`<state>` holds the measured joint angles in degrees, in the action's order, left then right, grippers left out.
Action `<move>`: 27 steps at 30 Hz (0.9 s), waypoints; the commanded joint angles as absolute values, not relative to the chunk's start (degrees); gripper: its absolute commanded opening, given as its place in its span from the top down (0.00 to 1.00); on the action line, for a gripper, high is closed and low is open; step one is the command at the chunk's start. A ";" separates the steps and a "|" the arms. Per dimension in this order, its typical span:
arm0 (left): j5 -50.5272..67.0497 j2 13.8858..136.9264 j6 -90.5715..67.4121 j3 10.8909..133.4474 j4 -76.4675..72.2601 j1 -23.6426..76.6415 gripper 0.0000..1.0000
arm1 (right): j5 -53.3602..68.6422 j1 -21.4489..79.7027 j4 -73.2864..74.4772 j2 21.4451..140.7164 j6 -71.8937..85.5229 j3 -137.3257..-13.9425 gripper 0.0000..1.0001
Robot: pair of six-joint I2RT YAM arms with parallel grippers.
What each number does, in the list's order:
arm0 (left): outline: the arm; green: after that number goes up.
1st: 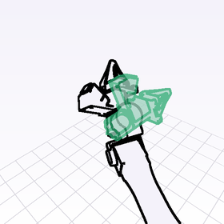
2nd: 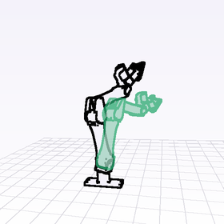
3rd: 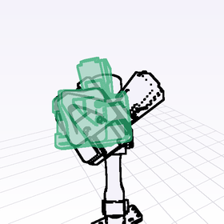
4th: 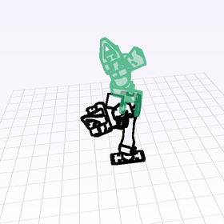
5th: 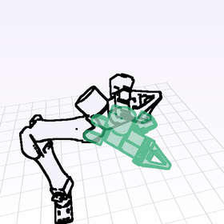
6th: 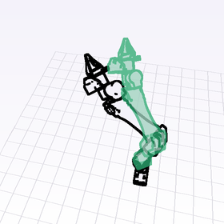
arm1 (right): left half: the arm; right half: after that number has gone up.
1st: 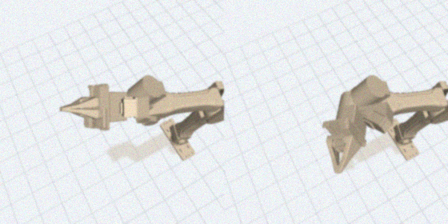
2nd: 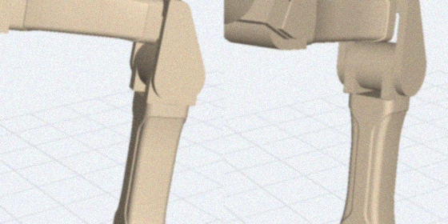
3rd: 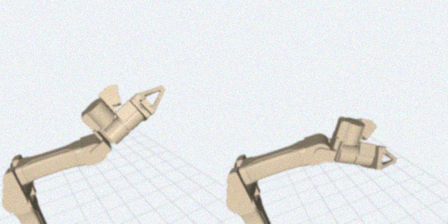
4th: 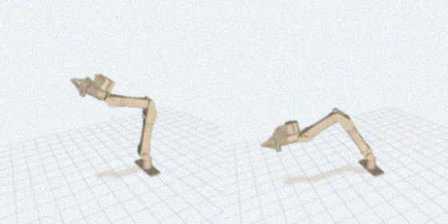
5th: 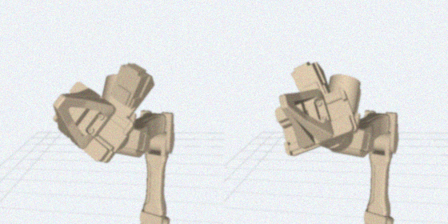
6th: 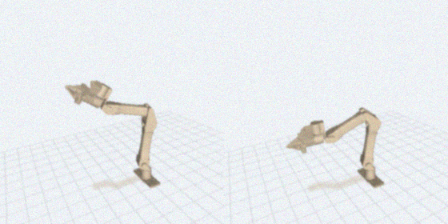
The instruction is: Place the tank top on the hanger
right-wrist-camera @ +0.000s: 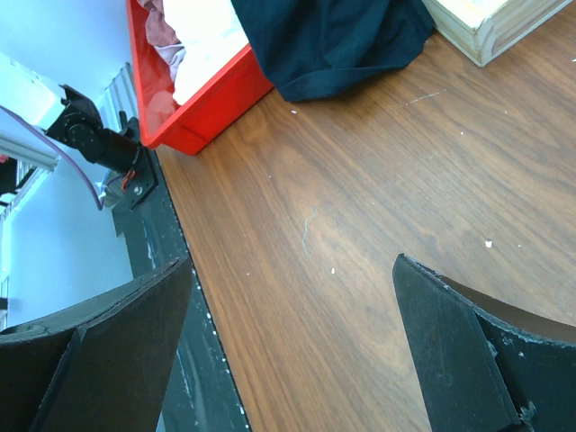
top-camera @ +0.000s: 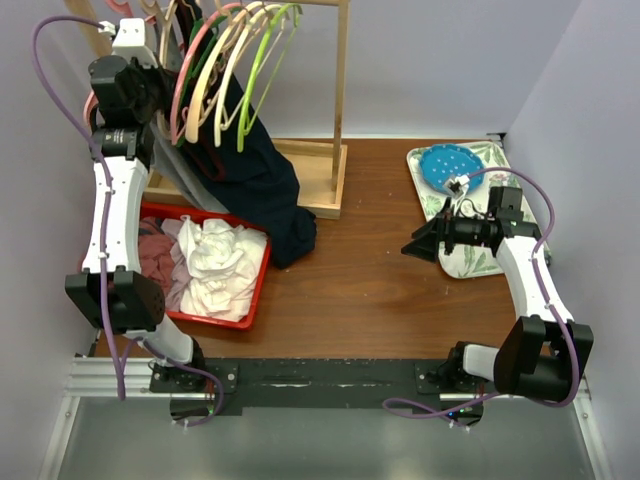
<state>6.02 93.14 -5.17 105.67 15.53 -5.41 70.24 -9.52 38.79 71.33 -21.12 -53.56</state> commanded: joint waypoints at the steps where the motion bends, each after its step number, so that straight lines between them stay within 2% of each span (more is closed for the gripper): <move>1: 6.68 94.22 -7.91 109.25 8.26 -6.33 0.88 | 71.81 -10.19 38.85 72.07 -22.15 -55.64 0.01; 5: 6.42 94.31 -8.09 109.25 8.52 -6.33 0.79 | 71.81 -10.37 38.85 72.33 -22.15 -55.72 0.01; 6: 6.24 93.87 -7.91 108.90 8.61 -6.42 0.72 | 71.81 -10.46 38.85 72.42 -22.15 -55.72 0.01; 11: 2.65 89.75 -7.29 106.18 10.37 -6.77 0.54 | 72.16 -11.16 39.02 72.07 -22.15 -55.64 0.01; 18: -6.41 76.15 -7.82 99.85 13.01 -6.68 0.36 | 72.60 -11.86 41.39 71.72 -24.25 -56.60 0.02; 20: -9.56 73.14 -8.08 96.79 13.88 -6.77 0.28 | 72.95 -12.22 41.92 71.63 -24.70 -56.69 0.01; 21: -10.89 70.17 -8.43 95.64 14.06 -6.68 0.20 | 72.95 -12.30 42.10 71.63 -25.05 -56.78 0.01; 23: -13.43 67.34 -8.53 92.22 14.68 -6.59 0.17 | 73.04 -12.74 42.71 71.54 -25.40 -56.95 0.02; 24: -14.49 64.89 -8.35 91.24 14.85 -6.16 0.09 | 73.12 -12.83 42.63 71.46 -25.66 -56.95 0.01; 27: -17.40 60.05 -7.65 87.11 16.96 -4.49 0.07 | 72.69 -13.18 43.24 71.37 -26.36 -57.04 0.02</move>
<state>-10.76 64.55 -7.92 92.03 15.35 -6.17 70.85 -12.60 41.56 72.49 -24.08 -54.65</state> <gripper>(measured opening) 0.913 0.985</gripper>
